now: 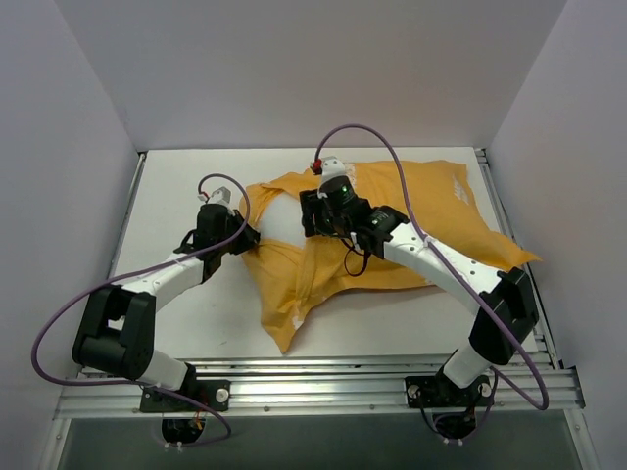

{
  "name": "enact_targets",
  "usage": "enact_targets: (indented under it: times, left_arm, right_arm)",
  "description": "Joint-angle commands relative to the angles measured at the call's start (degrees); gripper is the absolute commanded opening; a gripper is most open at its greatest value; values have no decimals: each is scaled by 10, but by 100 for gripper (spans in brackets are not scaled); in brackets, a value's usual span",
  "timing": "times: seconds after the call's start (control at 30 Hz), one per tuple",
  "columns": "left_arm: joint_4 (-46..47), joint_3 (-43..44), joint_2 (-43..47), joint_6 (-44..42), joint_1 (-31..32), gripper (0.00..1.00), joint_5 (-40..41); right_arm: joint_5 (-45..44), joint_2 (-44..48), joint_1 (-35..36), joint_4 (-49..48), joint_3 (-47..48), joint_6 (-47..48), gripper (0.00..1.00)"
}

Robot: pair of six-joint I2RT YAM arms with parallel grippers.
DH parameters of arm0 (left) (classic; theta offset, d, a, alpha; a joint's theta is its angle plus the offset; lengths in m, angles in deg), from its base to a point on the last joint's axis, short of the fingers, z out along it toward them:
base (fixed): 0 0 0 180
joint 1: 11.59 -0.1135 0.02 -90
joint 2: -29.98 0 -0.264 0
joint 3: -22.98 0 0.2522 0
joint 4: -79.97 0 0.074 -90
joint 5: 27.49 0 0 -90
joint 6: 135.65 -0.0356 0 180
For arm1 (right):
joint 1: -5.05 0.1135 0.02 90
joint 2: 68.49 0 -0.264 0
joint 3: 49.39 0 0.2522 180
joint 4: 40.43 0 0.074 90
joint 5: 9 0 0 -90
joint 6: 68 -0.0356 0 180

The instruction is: Remove the pillowcase from the pillow

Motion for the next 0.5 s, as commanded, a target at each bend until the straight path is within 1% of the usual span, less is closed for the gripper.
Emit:
enact_targets:
  times: [0.0,0.03,0.07,0.2,0.33,0.43,0.47]
  left_arm:
    - [61,-8,27,15,9,18,-74]
    - [63,-13,29,15,9,18,-75]
    - [65,-15,32,17,9,18,-76]
    - [73,-22,41,25,10,18,-81]
    - [72,-22,43,28,12,18,-82]
    - [70,-21,43,29,13,18,-84]
    - [70,-22,44,29,13,18,-83]
  right_arm:
    - [-37,1,33,85,96,31,58]
    - [-42,-5,39,92,112,33,61]
    - [-48,-8,44,104,127,34,66]
    - [-32,-37,68,105,186,46,70]
    - [-9,-94,72,90,217,44,69]
    - [25,-130,72,71,222,44,65]
    - [30,-136,72,54,214,44,60]
